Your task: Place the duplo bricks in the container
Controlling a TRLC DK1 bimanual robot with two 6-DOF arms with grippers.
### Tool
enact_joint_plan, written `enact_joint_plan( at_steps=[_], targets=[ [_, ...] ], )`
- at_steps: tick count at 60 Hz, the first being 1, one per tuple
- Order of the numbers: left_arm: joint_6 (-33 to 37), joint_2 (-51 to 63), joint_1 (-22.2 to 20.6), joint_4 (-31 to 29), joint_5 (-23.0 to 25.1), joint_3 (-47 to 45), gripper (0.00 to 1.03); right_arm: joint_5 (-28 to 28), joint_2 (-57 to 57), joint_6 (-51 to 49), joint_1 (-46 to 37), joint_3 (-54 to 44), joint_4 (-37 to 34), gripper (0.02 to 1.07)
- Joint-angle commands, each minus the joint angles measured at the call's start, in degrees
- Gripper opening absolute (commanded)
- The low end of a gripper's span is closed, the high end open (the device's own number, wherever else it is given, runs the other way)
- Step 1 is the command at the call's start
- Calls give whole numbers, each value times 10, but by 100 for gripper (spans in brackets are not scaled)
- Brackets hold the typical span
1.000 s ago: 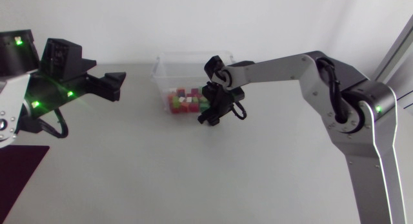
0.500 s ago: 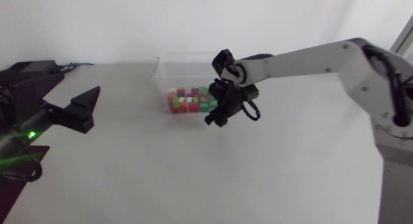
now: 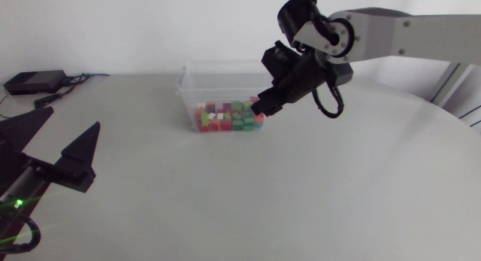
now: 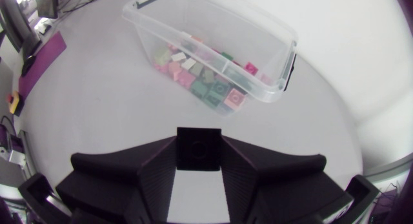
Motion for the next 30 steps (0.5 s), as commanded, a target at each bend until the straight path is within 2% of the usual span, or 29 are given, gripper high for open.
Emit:
enact_joint_plan(
  at_steps=[1,21,30],
  targets=[
    [-7,-28,5,-13,-1,-22,99,1,-19,18,-3,-7,8,32],
    [-36,-182,33,-58,-9,-83,99,-1,-12,24,-5,24,94,32],
    [-63,-185,57,-55,-16,-92,99,-6,16,27,-7,42,139,32]
  ],
)
